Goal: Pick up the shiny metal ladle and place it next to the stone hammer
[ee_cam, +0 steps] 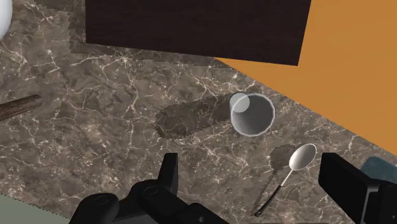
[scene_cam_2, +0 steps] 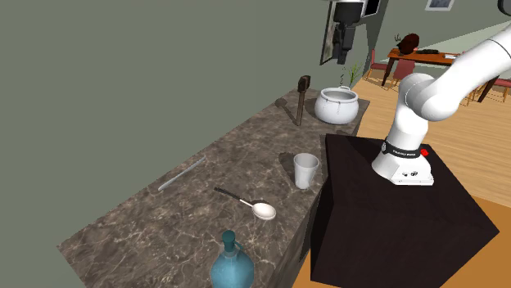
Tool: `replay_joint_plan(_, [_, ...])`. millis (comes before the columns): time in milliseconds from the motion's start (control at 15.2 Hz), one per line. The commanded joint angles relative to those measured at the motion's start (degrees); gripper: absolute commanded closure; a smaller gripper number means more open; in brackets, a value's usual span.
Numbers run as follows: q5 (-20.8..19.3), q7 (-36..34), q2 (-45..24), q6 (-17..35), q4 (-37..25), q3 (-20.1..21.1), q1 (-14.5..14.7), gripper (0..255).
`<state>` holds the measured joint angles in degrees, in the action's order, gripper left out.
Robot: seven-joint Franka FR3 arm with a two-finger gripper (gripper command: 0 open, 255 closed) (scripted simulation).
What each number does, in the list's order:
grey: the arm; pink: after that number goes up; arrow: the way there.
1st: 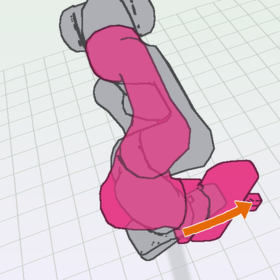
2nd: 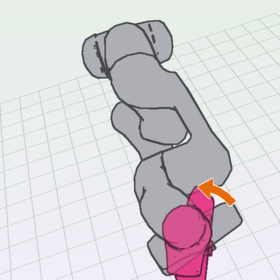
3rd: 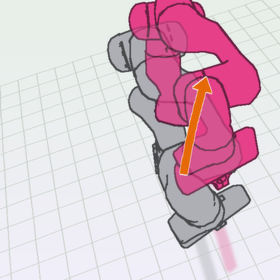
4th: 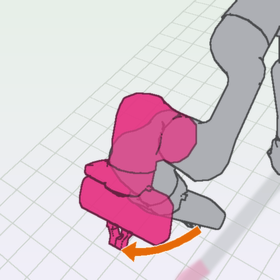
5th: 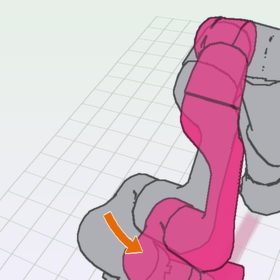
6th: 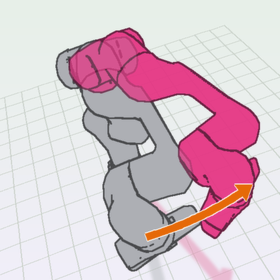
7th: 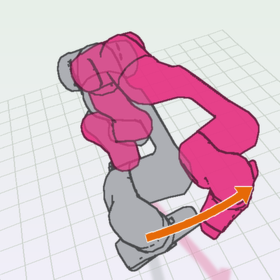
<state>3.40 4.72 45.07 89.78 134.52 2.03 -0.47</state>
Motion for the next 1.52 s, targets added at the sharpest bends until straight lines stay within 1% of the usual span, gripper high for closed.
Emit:
replay_joint_plan(0, [0.0,0.0,0.0,0.0,0.0,0.0,0.0,0])
replay_joint_plan(330, [3.2,-5.7,-3.7,8.9,5.0,4.0,0.4,0])
replay_joint_plan(726, [6.4,-12.4,-11.3,20.3,8.3,9.0,0.9,0])
replay_joint_plan(1122, [8.0,-19.1,-22.1,31.7,8.4,13.8,1.0,0])
replay_joint_plan(1452, [7.2,-25.5,-32.9,40.6,6.1,17.4,0.6,0])
